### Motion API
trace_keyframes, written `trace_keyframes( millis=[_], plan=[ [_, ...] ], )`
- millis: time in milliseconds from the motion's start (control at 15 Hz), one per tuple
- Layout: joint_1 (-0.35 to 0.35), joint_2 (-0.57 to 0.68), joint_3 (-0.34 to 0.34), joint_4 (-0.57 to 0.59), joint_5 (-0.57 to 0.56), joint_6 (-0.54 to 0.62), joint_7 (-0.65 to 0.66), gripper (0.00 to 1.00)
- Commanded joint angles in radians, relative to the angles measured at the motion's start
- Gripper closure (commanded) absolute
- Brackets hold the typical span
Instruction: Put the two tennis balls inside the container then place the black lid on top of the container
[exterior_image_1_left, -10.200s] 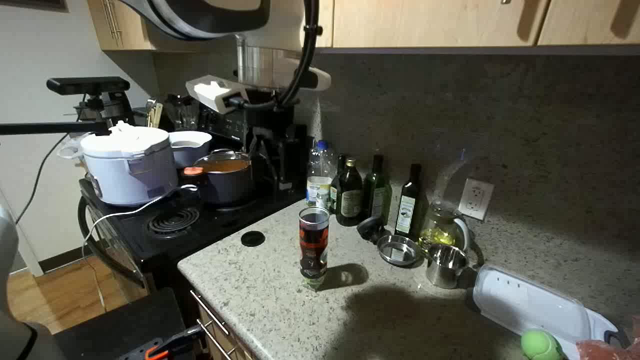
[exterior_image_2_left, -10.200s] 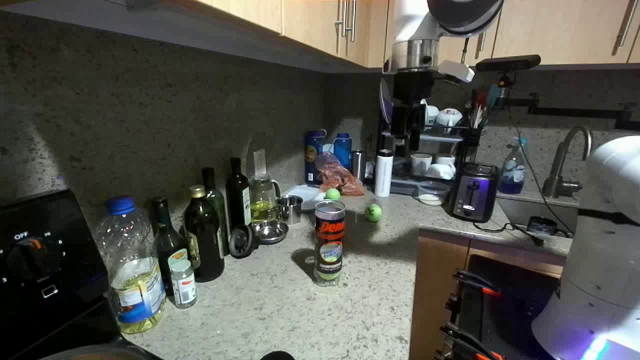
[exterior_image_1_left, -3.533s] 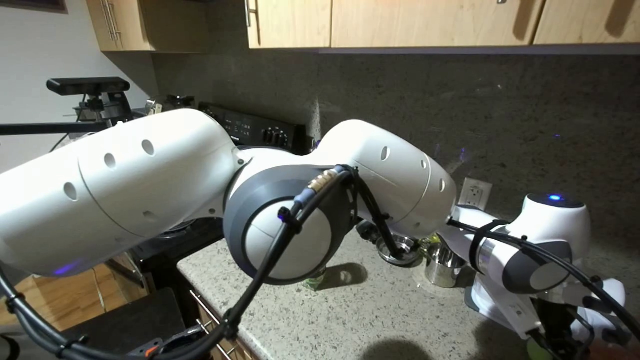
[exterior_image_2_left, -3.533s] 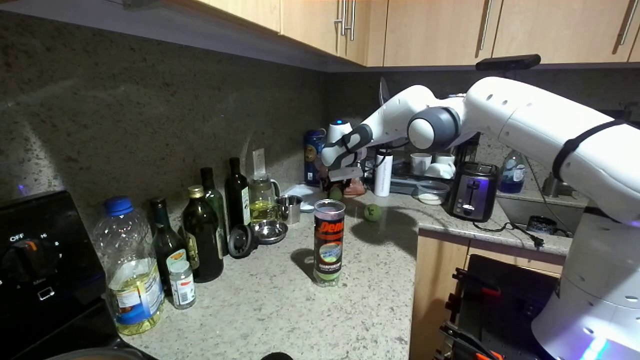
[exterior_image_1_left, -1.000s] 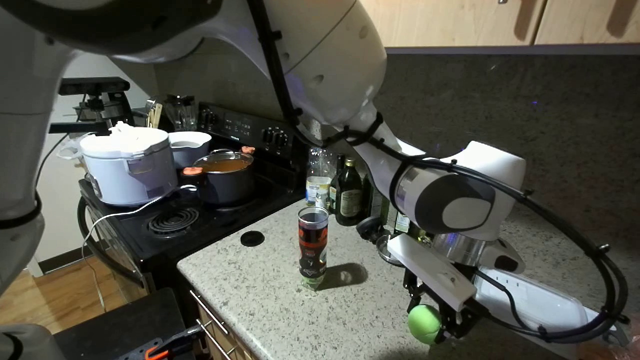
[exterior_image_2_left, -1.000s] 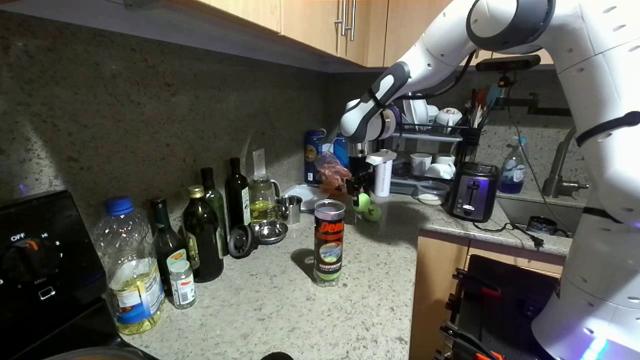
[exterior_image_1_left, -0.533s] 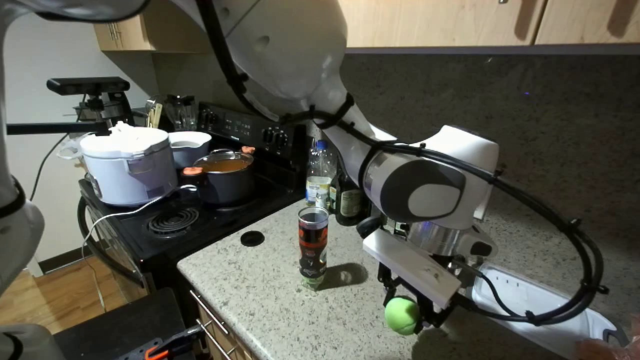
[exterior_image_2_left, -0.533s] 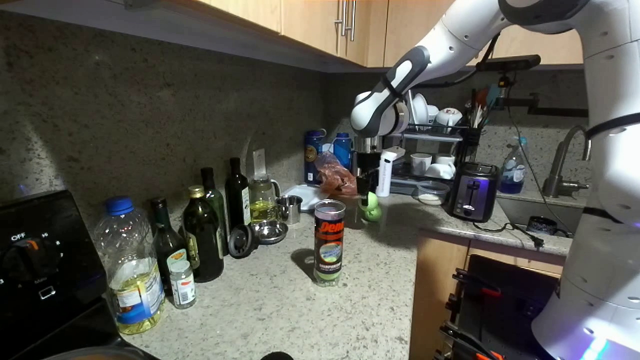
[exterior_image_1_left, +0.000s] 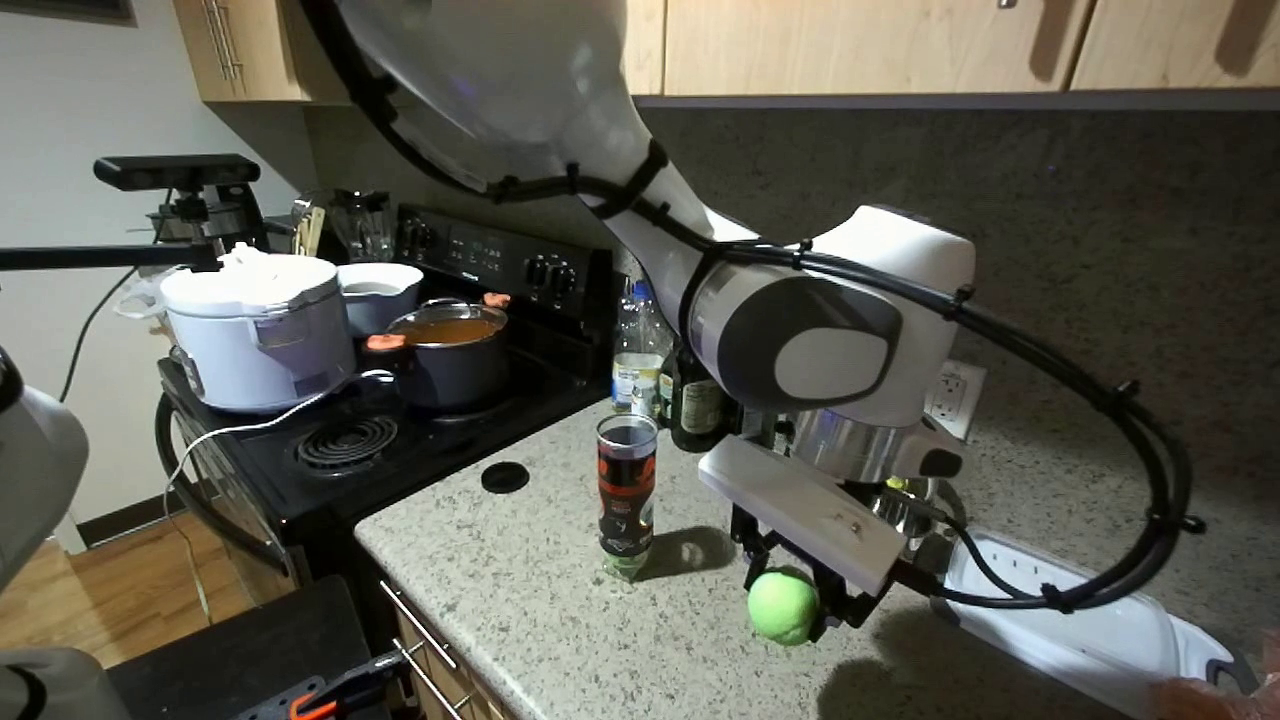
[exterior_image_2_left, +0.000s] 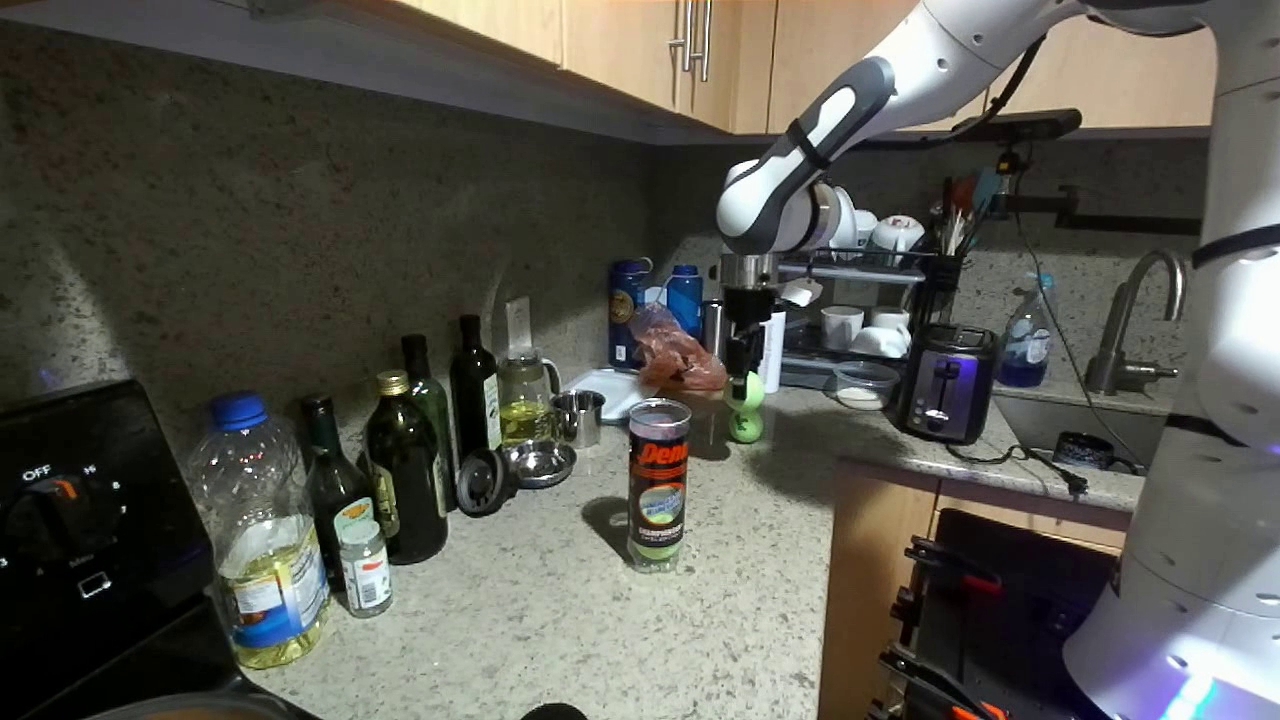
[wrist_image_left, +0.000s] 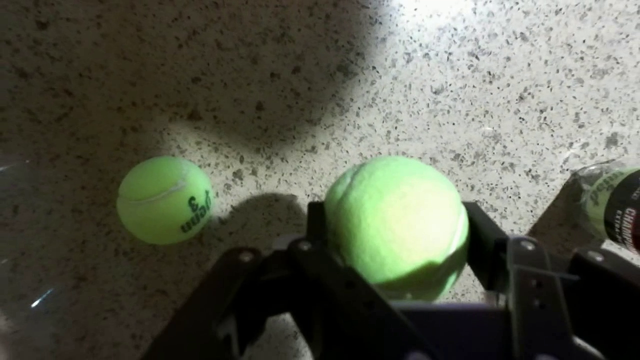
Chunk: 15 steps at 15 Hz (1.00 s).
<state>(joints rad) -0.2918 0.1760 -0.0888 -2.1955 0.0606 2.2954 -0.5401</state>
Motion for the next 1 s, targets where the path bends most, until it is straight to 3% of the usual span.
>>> trace_keyframes(
  millis=[0, 267, 333, 933],
  plan=[
    [0.018, 0.000, -0.018, 0.001, 0.004, -0.003, -0.003, 0.33],
    [0.018, 0.000, -0.018, -0.001, 0.004, -0.003, -0.004, 0.33],
    [0.018, 0.000, -0.018, -0.001, 0.004, -0.003, -0.004, 0.58],
    [0.084, -0.109, -0.005, -0.129, -0.039, 0.023, 0.006, 0.58]
  ],
)
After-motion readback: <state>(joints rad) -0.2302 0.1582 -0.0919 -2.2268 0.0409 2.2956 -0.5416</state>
